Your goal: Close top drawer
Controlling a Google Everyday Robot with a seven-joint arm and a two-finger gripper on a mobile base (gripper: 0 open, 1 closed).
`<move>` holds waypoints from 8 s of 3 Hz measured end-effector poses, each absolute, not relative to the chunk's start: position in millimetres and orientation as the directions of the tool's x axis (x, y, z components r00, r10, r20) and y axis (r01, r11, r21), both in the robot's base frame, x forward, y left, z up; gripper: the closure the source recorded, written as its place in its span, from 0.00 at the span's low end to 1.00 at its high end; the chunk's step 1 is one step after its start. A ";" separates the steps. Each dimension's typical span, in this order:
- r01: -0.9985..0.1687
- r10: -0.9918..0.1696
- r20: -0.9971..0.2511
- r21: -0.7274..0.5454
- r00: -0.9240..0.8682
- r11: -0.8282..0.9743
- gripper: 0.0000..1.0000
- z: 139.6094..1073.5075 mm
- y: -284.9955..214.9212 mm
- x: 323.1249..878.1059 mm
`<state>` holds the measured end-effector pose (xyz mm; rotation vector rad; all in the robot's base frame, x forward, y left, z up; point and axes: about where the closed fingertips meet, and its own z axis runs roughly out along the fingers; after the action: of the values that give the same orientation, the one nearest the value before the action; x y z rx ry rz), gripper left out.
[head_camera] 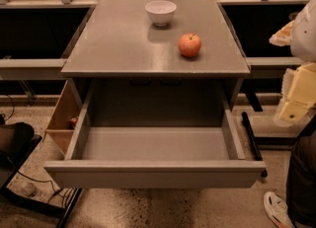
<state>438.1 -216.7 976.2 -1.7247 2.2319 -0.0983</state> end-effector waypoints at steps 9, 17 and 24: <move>-0.862 -0.818 -0.453 -0.182 -0.354 0.473 1.00 653.8 -161.5 394.2; -0.897 -0.760 -0.631 -0.233 -0.153 0.375 1.00 620.7 -64.5 516.8; -0.862 -0.753 -0.644 -0.300 -0.133 0.409 0.51 634.6 -72.0 650.2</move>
Offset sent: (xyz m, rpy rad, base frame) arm -0.0143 -0.0092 -0.1194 0.0869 0.0633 -0.0469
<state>650.2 -72.0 634.6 -1.3765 1.9149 0.1832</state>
